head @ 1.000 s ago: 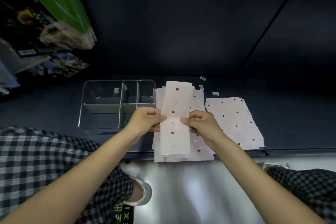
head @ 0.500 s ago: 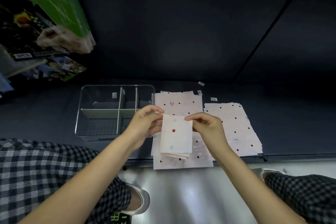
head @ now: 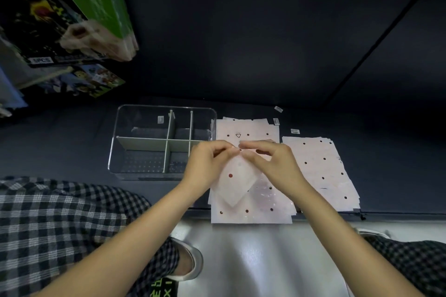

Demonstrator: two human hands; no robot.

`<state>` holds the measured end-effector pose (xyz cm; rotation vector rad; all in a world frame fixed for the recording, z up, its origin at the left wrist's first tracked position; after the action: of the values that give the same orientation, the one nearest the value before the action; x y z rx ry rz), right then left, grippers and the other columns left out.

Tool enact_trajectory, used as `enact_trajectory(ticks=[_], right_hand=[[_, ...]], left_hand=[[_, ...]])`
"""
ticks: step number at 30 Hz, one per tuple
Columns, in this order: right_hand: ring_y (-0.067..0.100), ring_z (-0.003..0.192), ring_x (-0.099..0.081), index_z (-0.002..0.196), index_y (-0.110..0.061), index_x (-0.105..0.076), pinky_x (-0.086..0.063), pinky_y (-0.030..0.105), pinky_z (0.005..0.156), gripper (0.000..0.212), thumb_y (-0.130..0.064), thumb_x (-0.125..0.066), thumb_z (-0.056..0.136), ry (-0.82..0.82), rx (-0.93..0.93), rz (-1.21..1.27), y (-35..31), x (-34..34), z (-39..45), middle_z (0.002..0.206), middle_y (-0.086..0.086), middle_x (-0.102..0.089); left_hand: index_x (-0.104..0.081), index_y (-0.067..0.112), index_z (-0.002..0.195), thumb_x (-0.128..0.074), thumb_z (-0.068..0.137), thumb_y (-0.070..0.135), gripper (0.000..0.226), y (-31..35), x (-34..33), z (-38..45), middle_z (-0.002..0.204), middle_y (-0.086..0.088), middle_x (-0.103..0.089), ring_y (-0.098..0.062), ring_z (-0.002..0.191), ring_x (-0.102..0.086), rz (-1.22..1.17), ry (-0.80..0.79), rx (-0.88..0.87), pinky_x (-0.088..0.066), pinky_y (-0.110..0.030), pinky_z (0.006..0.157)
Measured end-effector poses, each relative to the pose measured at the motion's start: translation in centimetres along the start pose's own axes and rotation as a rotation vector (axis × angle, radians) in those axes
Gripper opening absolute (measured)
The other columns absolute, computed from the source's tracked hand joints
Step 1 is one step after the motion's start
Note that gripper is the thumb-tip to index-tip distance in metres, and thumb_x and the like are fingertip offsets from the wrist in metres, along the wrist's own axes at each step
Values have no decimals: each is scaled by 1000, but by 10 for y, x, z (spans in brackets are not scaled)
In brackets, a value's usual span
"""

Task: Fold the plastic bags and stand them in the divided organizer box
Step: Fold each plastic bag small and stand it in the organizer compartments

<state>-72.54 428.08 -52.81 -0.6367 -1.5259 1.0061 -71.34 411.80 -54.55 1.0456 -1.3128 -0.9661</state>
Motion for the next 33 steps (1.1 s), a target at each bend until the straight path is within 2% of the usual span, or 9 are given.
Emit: enact_trajectory(ticks=[3,6,11,16,19,22,26,30,33], right_hand=[[2,86,-62,88,-28,-76,-47,20,81,9,-25,-69,83,-57,11,-150,-8,-7,9,82,-19,-70],[14,75,-64,75,-24,-75,-51,32,74,7,-23,-71,81,-55,13,-171,-10,-4,12,73,-9,-72],[1,63,-59,64,-33,-70,-43,11,59,20,-20,-74,79,-13,-10,-124,-11,4,16,67,-17,-68],[-2,61,-59,66,-28,-70,-43,7,60,19,-16,-73,80,48,-31,-37,-16,13,30,67,-17,-69],[0,64,-61,67,-30,-70,-45,8,59,21,-16,-72,81,41,-25,-61,-19,14,40,70,-14,-70],[-6,66,-61,67,-33,-69,-44,5,59,21,-18,-71,81,32,-23,-62,-24,4,51,69,-19,-69],[-2,65,-63,74,-25,-73,-49,11,63,12,-17,-70,82,6,-60,20,-28,-14,71,70,-11,-71],[-2,63,-64,69,-28,-71,-43,8,54,19,-14,-70,82,-79,-92,67,-36,-46,94,65,-11,-71],[0,62,-65,66,-27,-68,-48,13,59,20,-15,-71,82,-138,-92,58,-45,-81,113,61,-11,-70]], left_hand=[[-75,14,80,-66,86,19,12,1,3,-1,75,2,-72,-15,74,-65,106,4,-93,-50,-31,72],[-75,16,79,-66,86,16,11,1,12,0,74,8,-72,-9,74,-65,129,47,-135,-50,-28,74],[-69,33,69,-68,84,15,24,3,32,12,70,22,-68,5,71,-61,15,105,-107,-46,-9,66],[-73,20,72,-74,78,8,14,-8,54,22,72,0,-73,-9,69,-67,-53,-119,138,-55,-21,67],[-72,16,73,-71,80,5,13,-14,66,25,68,3,-72,-6,66,-67,-66,-134,189,-51,-13,61],[-70,12,83,-65,86,7,8,-19,75,27,81,-4,-72,-10,72,-67,-125,-49,173,-54,-16,58],[-68,11,88,-67,84,4,8,-29,86,25,84,-6,-73,-14,71,-67,-187,-13,218,-54,-16,56],[-67,11,77,-66,85,2,12,-45,107,25,70,0,-70,-9,59,-62,-274,242,251,-53,-15,55],[-66,15,89,-64,87,9,7,-63,123,23,77,2,-70,-10,70,-64,-235,447,282,-55,-22,66]])
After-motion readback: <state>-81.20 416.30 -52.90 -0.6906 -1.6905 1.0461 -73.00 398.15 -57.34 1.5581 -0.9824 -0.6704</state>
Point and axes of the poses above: each hand's wrist, its own z-axis towards the middle knuckle, its own x-axis out of the back of the hand, y = z × x, the point moved 1 cm from there along z, towards the middle knuckle
